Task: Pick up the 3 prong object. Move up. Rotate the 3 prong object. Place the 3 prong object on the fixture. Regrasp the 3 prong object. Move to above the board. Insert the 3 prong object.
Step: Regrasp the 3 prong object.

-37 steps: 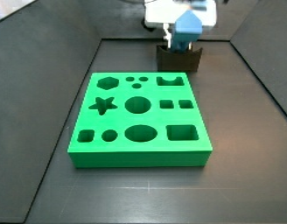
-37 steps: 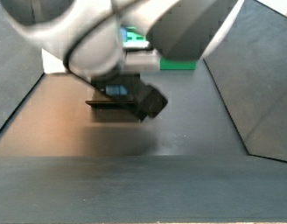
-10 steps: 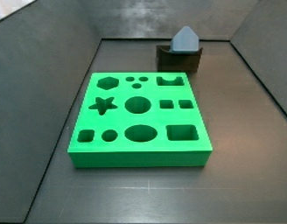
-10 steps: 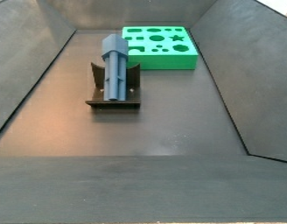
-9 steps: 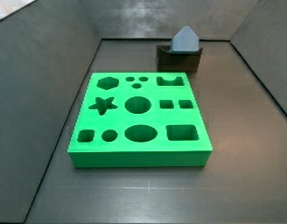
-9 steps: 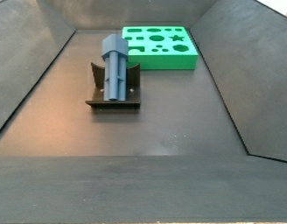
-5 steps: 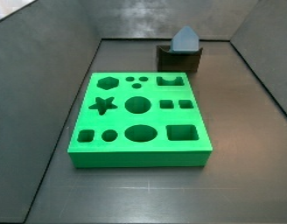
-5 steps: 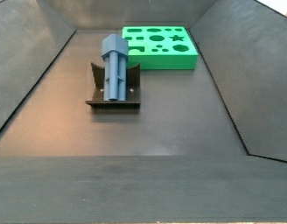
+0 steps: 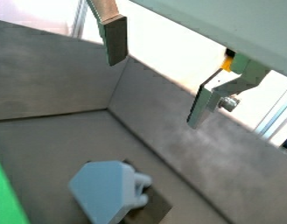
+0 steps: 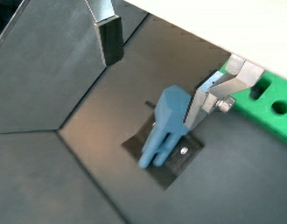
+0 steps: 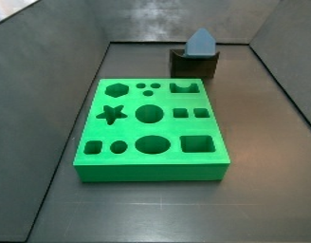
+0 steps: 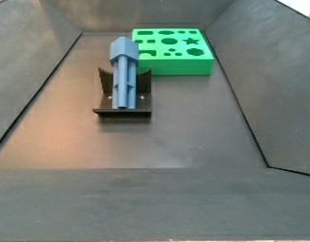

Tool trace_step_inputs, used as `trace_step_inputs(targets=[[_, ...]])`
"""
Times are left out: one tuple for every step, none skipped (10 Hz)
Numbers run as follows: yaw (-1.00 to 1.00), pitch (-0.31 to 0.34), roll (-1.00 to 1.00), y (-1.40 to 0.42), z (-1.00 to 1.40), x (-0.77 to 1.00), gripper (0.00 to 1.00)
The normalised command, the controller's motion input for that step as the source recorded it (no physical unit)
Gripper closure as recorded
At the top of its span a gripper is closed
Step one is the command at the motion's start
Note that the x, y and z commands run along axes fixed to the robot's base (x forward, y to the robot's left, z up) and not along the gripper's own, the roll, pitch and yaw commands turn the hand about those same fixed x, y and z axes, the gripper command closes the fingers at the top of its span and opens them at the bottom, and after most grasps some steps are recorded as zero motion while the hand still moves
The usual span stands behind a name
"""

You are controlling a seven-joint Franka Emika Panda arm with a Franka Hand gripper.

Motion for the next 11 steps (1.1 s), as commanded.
trace_step_inputs(targets=[[0.11,0.188,1.00,-0.05,-0.01,0.11,0.00],[0.16,0.234,1.00,-0.05,-0.01,0.11,0.00],[0.17,0.226,0.87,-0.05,-0.01,0.11,0.00],[0.21,0.198,0.63,-0.06,-0.01,0.12,0.00],[0.22,0.169,0.45,-0.06,-0.01,0.12,0.00],[0.24,0.130,0.27,-0.05,0.00,0.11,0.00],[0.24,0.104,0.22,-0.04,0.00,0.10,0.00],[0.23,0.043,0.18,-0.05,-0.01,0.09,0.00],[0.22,0.030,0.17,-0.05,-0.01,0.09,0.00],[0.20,0.026,0.23,0.04,-1.00,0.04,0.00],[0.18,0.023,0.23,0.04,-1.00,0.04,0.00]])
